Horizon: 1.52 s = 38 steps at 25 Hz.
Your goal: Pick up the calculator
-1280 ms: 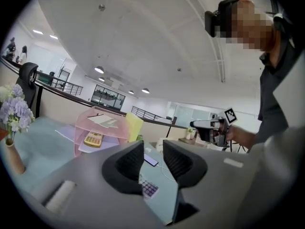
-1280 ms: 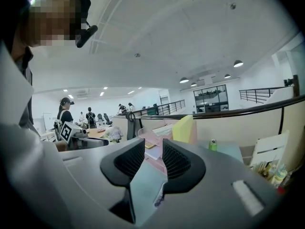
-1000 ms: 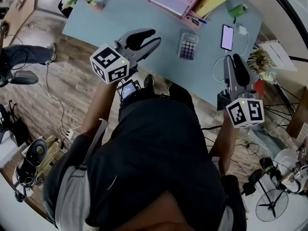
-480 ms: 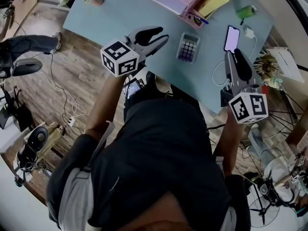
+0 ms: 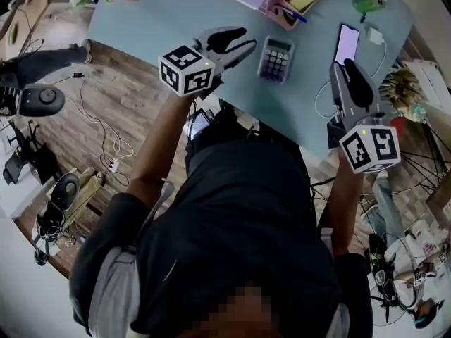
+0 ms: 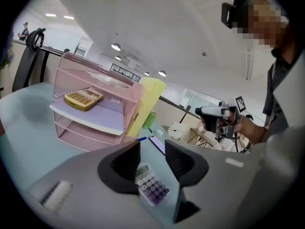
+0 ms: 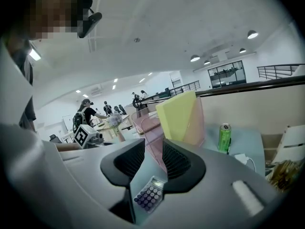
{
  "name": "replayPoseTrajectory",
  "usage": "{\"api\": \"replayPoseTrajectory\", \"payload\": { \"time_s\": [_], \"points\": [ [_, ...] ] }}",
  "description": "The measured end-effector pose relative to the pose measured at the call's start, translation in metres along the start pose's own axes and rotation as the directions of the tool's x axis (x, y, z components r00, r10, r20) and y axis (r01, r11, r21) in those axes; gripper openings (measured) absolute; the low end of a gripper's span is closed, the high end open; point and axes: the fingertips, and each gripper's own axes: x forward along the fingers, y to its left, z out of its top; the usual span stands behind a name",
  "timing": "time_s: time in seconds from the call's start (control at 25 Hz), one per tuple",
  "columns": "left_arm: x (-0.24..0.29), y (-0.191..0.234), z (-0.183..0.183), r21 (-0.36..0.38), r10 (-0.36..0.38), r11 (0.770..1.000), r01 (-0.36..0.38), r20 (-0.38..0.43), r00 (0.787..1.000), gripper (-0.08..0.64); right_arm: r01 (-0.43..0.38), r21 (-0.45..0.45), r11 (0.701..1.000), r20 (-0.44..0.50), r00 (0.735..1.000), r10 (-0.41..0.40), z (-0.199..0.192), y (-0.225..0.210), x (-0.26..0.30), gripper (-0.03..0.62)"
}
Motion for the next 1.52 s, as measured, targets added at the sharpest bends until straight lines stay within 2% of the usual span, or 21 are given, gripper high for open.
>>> {"api": "replayPoseTrajectory", "payload": {
  "time_s": [0.4,0.8,1.28,1.52],
  "points": [
    [0.044,0.023,-0.038,-0.051,-0.002,0.999,-0.003,-0.102,0.995,0.198,-0.003,0.042,0.999,-0.052,0.999,0.005,-0.025,-0.016,0.006,0.097],
    [0.086,0.045,-0.076,-0.070,0.008,0.997,-0.023,-0.206,0.979,0.249,0.002,0.076,0.997,-0.085,0.996,0.004,-0.046,-0.034,0.012,0.097],
    [0.119,0.071,-0.124,-0.071,0.028,0.996,-0.055,-0.342,0.939,0.283,0.022,0.117,0.993,-0.109,0.994,-0.010,-0.064,-0.046,0.017,0.097],
    [0.126,0.074,-0.136,-0.077,0.027,0.995,-0.060,-0.372,0.928,0.282,0.031,0.134,0.991,-0.116,0.993,-0.015,-0.073,-0.047,0.017,0.097]
  ]
}}
